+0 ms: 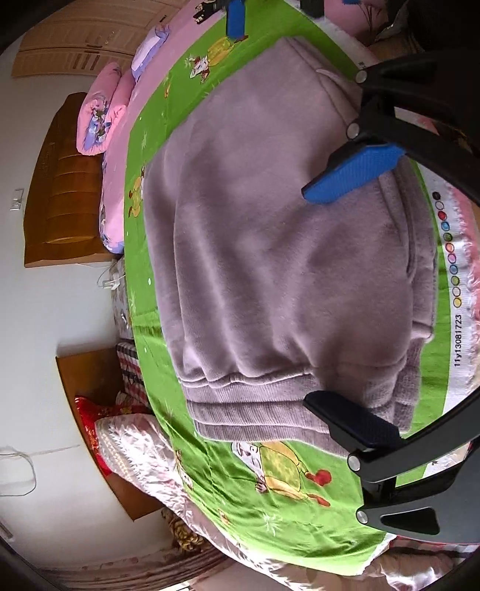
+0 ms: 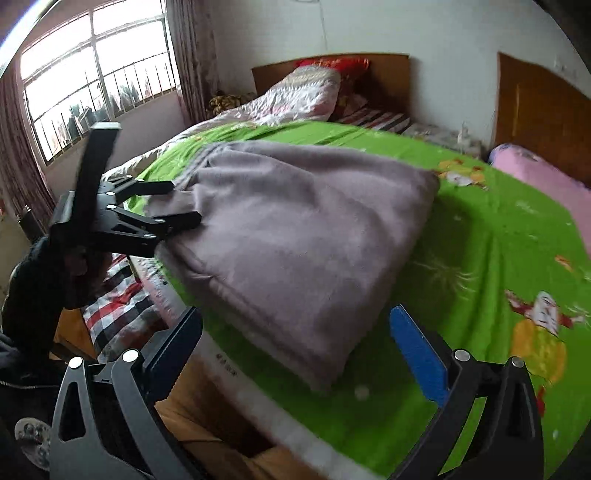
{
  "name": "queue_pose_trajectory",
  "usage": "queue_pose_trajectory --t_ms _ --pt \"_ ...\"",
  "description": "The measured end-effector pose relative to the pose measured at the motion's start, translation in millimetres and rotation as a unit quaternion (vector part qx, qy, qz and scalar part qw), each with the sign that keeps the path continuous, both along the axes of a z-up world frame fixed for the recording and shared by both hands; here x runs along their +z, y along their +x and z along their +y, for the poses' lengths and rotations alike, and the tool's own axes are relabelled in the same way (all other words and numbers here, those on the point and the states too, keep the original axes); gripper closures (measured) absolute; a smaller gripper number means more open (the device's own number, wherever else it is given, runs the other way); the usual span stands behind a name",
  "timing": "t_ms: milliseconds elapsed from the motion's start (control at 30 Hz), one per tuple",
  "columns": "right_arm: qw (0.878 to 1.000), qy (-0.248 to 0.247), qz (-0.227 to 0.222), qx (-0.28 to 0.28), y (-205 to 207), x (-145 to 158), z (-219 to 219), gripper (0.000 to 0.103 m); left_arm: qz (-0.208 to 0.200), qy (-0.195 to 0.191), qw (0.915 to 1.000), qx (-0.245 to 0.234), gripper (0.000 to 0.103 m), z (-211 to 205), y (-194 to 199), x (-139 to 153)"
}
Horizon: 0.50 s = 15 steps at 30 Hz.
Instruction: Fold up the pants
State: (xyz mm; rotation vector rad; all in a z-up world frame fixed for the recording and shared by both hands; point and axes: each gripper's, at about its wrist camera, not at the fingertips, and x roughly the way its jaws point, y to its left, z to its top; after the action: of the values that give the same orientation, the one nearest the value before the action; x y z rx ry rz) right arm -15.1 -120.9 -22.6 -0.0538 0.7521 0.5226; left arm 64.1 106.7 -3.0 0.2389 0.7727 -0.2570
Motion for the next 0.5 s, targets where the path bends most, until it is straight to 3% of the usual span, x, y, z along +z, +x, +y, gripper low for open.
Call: queue_pose_trajectory --t_ms 167,267,367,500 --pt "0.999 0.002 -0.041 -0.021 -23 19 -5 0.004 -0.003 -0.006 0.9998 0.016 0.001 2 1 2" --pt "0.991 -0.017 -0.116 -0.058 -46 42 -11 0.004 -0.053 -0.012 0.9931 0.104 0.002 14 -14 23" --pt "0.978 0.008 -0.188 -0.085 -66 59 -12 0.004 -0.096 0.001 0.9821 0.163 0.002 18 -34 50" --pt "0.978 0.016 -0.183 -0.101 -60 53 1 0.004 -0.109 0.038 0.9738 0.196 0.001 3 -51 66"
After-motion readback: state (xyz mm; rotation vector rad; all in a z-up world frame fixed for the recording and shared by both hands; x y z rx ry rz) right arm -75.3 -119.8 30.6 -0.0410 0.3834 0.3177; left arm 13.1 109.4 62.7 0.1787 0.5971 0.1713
